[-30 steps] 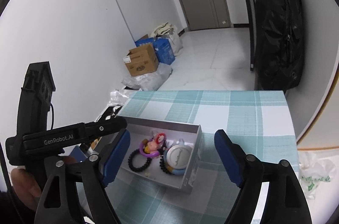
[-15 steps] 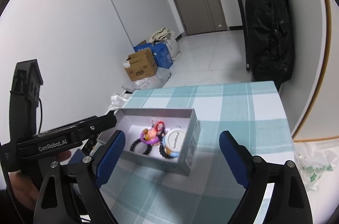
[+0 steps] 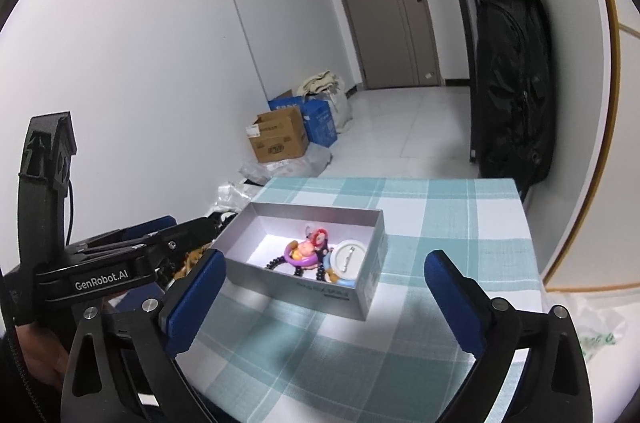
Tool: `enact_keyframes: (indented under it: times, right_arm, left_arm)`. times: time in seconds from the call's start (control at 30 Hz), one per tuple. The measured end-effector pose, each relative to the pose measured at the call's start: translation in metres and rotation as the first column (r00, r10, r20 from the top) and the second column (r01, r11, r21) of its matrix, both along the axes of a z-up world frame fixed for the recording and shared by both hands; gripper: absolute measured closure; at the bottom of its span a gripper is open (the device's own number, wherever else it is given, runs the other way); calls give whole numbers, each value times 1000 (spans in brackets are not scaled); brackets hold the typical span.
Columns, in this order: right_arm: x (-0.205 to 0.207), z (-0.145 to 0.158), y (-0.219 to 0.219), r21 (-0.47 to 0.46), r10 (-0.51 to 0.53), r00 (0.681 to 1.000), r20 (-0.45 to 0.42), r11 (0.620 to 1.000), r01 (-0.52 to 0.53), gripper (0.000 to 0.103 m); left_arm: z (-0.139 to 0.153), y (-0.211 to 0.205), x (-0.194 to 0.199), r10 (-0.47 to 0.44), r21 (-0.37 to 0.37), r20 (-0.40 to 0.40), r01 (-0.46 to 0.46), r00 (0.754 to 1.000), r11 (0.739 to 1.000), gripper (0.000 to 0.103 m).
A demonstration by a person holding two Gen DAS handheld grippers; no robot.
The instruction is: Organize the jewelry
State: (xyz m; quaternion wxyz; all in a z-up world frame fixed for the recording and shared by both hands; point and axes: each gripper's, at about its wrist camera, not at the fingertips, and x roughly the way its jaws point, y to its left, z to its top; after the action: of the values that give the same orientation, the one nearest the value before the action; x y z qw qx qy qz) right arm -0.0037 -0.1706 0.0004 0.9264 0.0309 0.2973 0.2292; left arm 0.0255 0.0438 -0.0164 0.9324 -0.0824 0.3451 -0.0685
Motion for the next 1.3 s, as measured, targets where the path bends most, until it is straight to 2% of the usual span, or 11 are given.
enact_keyframes:
  times: [0.6,1.3]
  right_arm:
    - [-14,0,-1,-27,-2,1000,23,1000,3,0]
    - [-13,-1,0,-28,2,1000,4,1000,-2,0]
  left_arm:
    - [2,0,-19,16,13,51,-16,999,1000,23]
    - [1,3,-18,34,17,36,-35,999,999,22]
